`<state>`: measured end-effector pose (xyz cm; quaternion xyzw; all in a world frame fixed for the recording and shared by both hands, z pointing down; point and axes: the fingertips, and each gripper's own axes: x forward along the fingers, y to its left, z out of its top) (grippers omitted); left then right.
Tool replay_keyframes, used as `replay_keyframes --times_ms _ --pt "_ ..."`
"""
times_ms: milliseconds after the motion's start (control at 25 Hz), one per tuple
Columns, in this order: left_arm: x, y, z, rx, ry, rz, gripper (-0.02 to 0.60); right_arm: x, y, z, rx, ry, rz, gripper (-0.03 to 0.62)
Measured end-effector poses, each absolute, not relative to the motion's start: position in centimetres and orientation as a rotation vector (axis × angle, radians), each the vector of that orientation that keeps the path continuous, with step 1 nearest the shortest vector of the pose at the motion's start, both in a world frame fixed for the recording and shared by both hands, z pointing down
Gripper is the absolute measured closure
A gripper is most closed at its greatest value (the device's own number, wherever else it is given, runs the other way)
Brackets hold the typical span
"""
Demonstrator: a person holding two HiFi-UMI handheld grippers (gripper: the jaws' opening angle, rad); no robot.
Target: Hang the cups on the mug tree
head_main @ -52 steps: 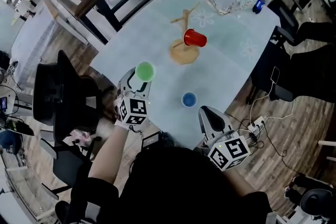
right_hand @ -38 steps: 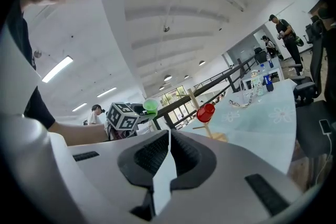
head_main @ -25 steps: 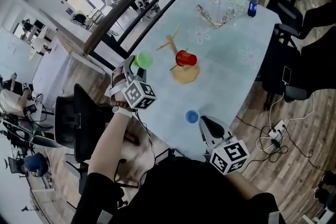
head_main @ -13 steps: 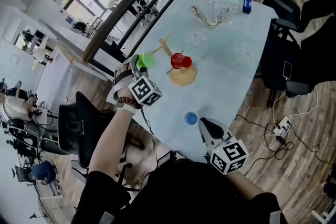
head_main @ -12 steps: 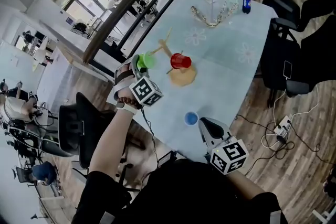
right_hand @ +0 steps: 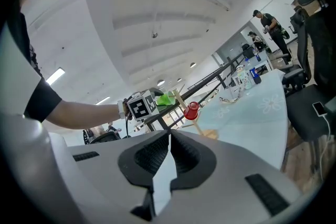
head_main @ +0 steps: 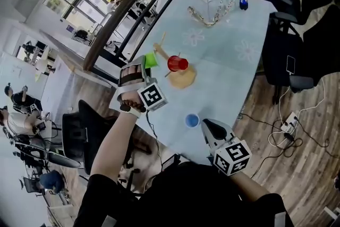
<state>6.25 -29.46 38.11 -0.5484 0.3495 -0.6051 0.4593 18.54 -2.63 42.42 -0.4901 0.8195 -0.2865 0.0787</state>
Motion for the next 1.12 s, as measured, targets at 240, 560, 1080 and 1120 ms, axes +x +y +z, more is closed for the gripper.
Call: replay_keyframes --times_ms 240,560,1080,1120 --pt "6.9 -29.1 39.1 -1.345 0.844 -1.486 0.344 19.5 -2.5 42.8 -1.487 2.439 -0.864 0.557" --pt "8.1 -27.2 39.9 -1.353 0.821 -1.450 0.344 20.1 -2.0 43.6 -1.497 2.423 -0.896 0.556" --pt "7.7 -24.5 37.5 -1.291 0.837 -1.363 0.344 19.3 -1.7 43.4 -1.501 2.436 -0.903 0.556" --pt "7.6 -24.2 37.5 -1.295 0.837 -1.354 0.344 19.2 -1.7 43.4 -1.503 2.439 -0.907 0.557"
